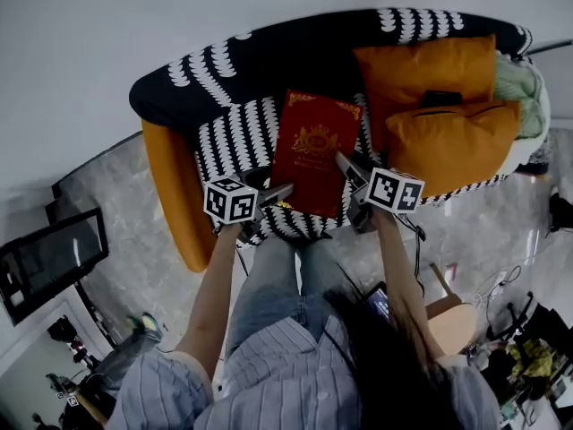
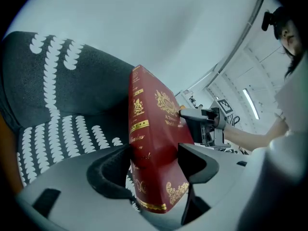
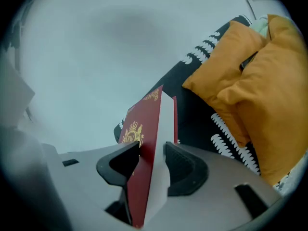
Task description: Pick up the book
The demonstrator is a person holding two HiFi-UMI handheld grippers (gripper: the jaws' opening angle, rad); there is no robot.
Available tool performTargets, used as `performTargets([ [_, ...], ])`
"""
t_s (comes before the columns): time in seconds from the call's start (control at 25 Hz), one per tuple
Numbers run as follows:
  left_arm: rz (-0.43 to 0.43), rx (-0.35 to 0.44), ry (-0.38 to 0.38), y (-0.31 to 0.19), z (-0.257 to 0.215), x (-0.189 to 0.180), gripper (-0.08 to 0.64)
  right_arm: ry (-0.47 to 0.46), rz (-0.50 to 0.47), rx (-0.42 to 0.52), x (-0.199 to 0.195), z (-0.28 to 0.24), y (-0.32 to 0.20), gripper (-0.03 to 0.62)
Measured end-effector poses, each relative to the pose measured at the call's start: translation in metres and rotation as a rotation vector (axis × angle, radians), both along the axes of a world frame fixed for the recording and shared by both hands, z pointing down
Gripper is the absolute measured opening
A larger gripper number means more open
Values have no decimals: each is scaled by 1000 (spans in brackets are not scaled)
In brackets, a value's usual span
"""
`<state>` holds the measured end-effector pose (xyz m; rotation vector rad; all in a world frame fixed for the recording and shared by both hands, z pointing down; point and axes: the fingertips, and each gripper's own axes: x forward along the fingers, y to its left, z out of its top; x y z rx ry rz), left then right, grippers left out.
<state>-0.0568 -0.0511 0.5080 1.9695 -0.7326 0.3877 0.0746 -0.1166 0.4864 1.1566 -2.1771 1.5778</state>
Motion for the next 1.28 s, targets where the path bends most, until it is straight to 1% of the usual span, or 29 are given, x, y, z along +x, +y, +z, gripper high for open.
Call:
performTargets([
  [0.24,-20,29,0,12,-44,-4,318,7,-16,61,-7,-47,10,181],
  [0.52,-49,33,-6,30,-76,-4,318,5,-48,81,-7,-78,24,181],
  [0.96,-106,50,-20,54,-102,1,318,-13,-59,102,-4,-100,42,178],
  [1.28,-146,50,-6,73,-114,-3,318,-11,-75,111,-12,-113,58,176],
])
